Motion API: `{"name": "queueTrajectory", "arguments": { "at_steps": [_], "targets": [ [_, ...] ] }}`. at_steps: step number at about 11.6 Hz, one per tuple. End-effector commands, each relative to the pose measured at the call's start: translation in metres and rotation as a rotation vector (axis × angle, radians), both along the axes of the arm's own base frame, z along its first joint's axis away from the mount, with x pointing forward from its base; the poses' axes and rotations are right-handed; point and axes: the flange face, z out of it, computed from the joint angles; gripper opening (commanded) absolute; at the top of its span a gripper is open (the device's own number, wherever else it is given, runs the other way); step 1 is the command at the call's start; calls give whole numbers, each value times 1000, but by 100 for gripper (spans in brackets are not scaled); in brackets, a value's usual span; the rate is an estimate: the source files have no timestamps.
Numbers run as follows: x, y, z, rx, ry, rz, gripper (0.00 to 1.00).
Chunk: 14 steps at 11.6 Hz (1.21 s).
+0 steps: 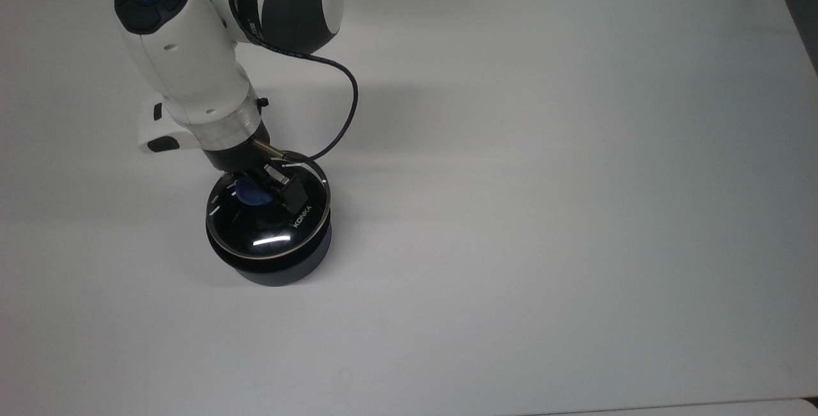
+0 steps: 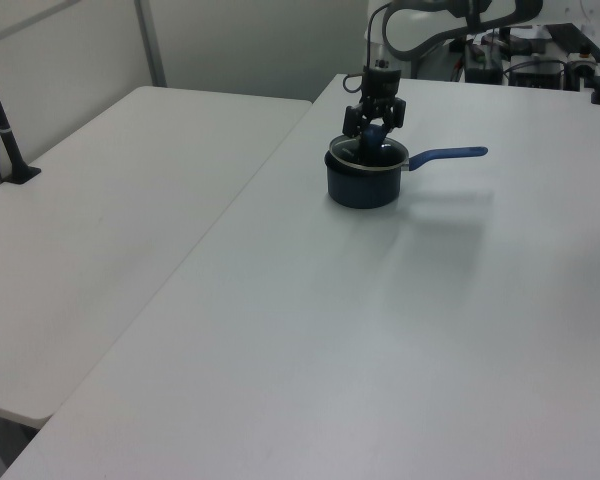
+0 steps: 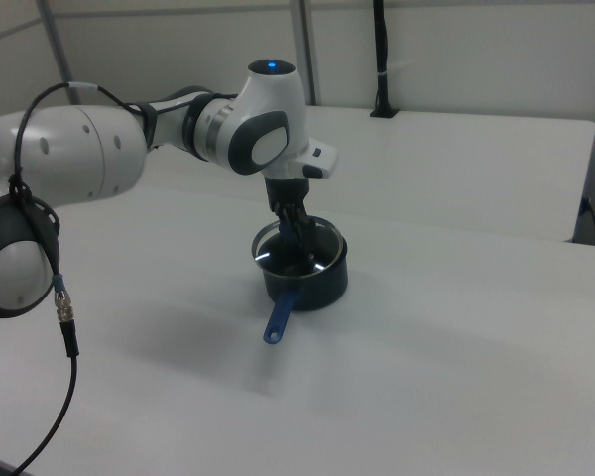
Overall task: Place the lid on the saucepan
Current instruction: 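Lower the lid onto the saucepan and open the gripper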
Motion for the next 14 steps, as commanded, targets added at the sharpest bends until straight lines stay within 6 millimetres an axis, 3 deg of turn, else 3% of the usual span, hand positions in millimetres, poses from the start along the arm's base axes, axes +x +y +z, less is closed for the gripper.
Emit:
{"name": "queueTrajectory", "arguments": {
  "at_steps": [1,3,4,5,6,10,12,14],
  "targets": [
    [9,0,6,6,-29,-29,1],
    [13,1,12,2,-50,-28,5],
    [12,2,8,-5,-43,-24,39],
    [11,1,3,-6,-34,-25,85],
    [11,1,-1,-10,-29,-20,100],
    [10,4,2,-30,-20,-9,100],
    [-4,3,36,-15,-19,-13,100],
    [-35,-2,106,-4,-19,-16,100]
  ]
}}
